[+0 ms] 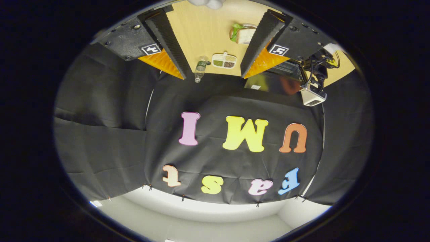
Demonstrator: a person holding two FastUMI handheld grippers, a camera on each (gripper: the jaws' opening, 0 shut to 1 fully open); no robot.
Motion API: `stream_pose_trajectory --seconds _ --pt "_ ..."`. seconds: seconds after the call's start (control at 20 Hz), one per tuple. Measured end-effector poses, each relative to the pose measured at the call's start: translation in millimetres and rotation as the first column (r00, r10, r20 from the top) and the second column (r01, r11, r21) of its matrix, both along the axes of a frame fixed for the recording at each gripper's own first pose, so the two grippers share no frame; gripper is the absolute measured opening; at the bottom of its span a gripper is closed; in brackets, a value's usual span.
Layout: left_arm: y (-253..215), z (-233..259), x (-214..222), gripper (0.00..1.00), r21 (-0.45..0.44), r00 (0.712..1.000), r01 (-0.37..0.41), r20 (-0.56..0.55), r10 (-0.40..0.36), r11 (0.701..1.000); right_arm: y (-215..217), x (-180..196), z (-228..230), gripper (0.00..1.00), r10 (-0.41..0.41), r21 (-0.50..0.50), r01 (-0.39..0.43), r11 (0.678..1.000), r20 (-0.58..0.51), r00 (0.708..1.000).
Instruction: Open the electric oven with the left hand, put the food in, and close the electric oven.
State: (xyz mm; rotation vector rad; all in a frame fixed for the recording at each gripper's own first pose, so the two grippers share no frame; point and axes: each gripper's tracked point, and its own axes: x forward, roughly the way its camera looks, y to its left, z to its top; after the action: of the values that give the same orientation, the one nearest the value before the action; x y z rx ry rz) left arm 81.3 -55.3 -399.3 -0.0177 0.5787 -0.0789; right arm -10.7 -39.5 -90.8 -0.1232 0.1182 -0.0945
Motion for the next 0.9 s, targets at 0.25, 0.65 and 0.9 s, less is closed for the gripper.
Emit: stream_pose_trajectory --seconds 0.25,0.65,0.9 --pt "1 -20 -21 0.98 0.007 1.000 0.003 -0.027 -0.003 1.000 2 -6 -13 1.00 -0.002 0.008 0.003 1.000 -0.022 1.000" --pt "-4 -68 -57 0.98 0.025 0.995 0.019 -0.098 -0.017 0.999 3 -4 -30 1.00 -0.004 0.023 0.005 1.000 -0.053 0.999" --pt "-4 -111 -69 0.96 0.003 0.980 0.006 -0.200 -0.005 1.000 10 0 -43 1.00 0.013 0.016 -0.012 1.000 -0.076 0.997"
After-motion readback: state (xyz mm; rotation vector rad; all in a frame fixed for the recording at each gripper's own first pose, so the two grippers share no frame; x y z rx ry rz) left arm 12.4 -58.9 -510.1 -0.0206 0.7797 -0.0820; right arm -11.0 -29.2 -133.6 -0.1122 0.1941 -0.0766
